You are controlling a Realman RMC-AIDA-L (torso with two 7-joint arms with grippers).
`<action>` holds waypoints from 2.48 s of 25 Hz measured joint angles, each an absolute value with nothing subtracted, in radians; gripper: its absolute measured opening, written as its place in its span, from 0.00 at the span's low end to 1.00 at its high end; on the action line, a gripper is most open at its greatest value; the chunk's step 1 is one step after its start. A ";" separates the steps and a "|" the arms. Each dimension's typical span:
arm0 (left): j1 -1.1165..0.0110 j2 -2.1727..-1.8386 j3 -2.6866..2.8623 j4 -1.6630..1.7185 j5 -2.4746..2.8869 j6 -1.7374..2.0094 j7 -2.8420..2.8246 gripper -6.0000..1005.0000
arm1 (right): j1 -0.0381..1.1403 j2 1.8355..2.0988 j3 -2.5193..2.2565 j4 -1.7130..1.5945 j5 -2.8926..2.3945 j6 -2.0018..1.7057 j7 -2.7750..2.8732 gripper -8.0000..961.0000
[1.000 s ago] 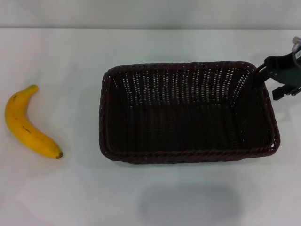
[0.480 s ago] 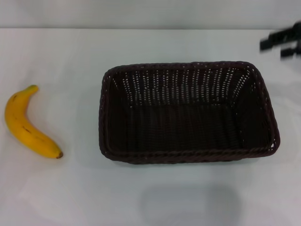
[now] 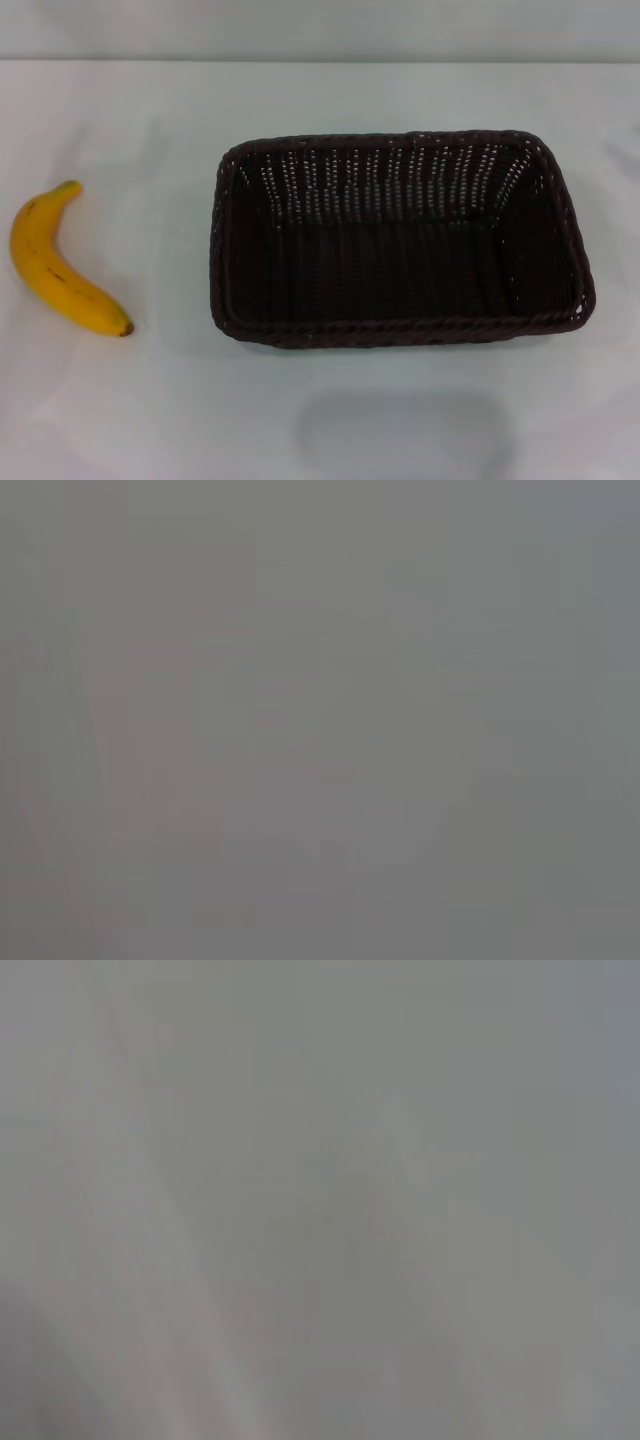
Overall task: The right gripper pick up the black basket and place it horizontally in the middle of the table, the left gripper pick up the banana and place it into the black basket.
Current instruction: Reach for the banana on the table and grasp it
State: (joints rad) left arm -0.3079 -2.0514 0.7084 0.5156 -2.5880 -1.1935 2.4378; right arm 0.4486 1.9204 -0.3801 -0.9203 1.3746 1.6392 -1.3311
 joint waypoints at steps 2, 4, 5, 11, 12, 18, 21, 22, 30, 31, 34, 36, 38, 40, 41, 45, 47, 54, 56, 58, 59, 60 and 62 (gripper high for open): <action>-0.283 -2.068 0.709 0.633 -2.470 -1.097 2.278 0.79 | 0.437 1.912 -0.339 -0.828 1.414 1.634 -1.435 0.72; -0.273 -2.072 0.708 0.711 -2.342 -1.037 2.106 0.79 | 0.414 1.907 -0.263 -0.693 1.471 1.596 -1.651 0.72; -0.272 -2.071 0.709 0.742 -2.278 -1.016 2.023 0.79 | 0.407 1.912 -0.241 -0.665 1.483 1.568 -1.709 0.72; -0.285 -2.027 0.709 0.886 -1.864 -0.965 1.457 0.78 | 0.380 1.957 -0.203 -0.596 1.567 1.464 -1.972 0.72; -0.288 -2.015 0.709 0.912 -1.776 -0.970 1.345 0.78 | 0.377 1.965 -0.201 -0.586 1.587 1.459 -2.014 0.72; -0.295 -1.971 0.707 1.075 -1.377 -1.074 0.863 0.78 | 0.356 2.000 -0.193 -0.521 1.722 1.448 -2.215 0.72; -0.308 -1.950 0.705 1.146 -1.211 -1.161 0.688 0.78 | 0.354 2.000 -0.192 -0.493 1.735 1.444 -2.265 0.72; -0.315 -1.943 0.704 1.162 -1.171 -1.184 0.649 0.78 | 0.353 2.000 -0.192 -0.489 1.736 1.442 -2.269 0.72; -0.403 -1.896 0.700 1.253 -0.859 -1.400 0.424 0.78 | 0.342 2.002 -0.190 -0.469 1.739 1.413 -2.297 0.72; -0.414 -1.891 0.700 1.263 -0.816 -1.426 0.405 0.78 | 0.340 2.003 -0.190 -0.464 1.740 1.413 -2.305 0.72; -0.450 -1.869 0.700 1.286 -0.703 -1.508 0.359 0.77 | 0.337 2.004 -0.190 -0.446 1.741 1.410 -2.331 0.72; -0.471 -1.856 0.699 1.288 -0.665 -1.549 0.345 0.77 | 0.336 2.004 -0.190 -0.435 1.741 1.409 -2.341 0.72; -0.498 -1.847 0.698 1.289 -0.619 -1.597 0.333 0.77 | 0.336 2.004 -0.190 -0.423 1.742 1.408 -2.350 0.72; -0.523 -1.843 0.698 1.292 -0.564 -1.646 0.324 0.77 | 0.336 2.004 -0.190 -0.417 1.742 1.408 -2.356 0.72; -0.534 -1.844 0.698 1.295 -0.533 -1.667 0.321 0.77 | 0.336 2.004 -0.190 -0.416 1.742 1.408 -2.357 0.72; -0.554 -1.851 0.701 1.295 -0.442 -1.731 0.313 0.77 | 0.346 2.005 -0.191 -0.404 1.742 1.408 -2.359 0.72; -0.563 -1.860 0.703 1.291 -0.404 -1.754 0.300 0.77 | 0.350 2.005 -0.191 -0.398 1.743 1.408 -2.360 0.72; -0.623 -1.884 0.706 1.235 -0.331 -1.773 0.210 0.77 | 0.328 2.003 -0.189 -0.409 1.756 1.411 -2.379 0.72; -0.642 -1.896 0.707 1.194 -0.330 -1.767 0.186 0.77 | 0.326 2.003 -0.182 -0.407 1.757 1.406 -2.405 0.72; -0.659 -1.908 0.707 1.153 -0.322 -1.760 0.169 0.76 | 0.325 2.005 -0.175 -0.405 1.757 1.405 -2.433 0.72; -0.666 -1.913 0.707 1.138 -0.313 -1.755 0.162 0.76 | 0.325 2.005 -0.173 -0.403 1.757 1.405 -2.443 0.72; -0.673 -1.923 0.708 1.121 -0.300 -1.748 0.153 0.76 | 0.325 2.005 -0.173 -0.402 1.757 1.405 -2.448 0.72; -0.684 -1.937 0.710 1.097 -0.277 -1.735 0.137 0.76 | 0.325 2.005 -0.172 -0.402 1.757 1.405 -2.450 0.72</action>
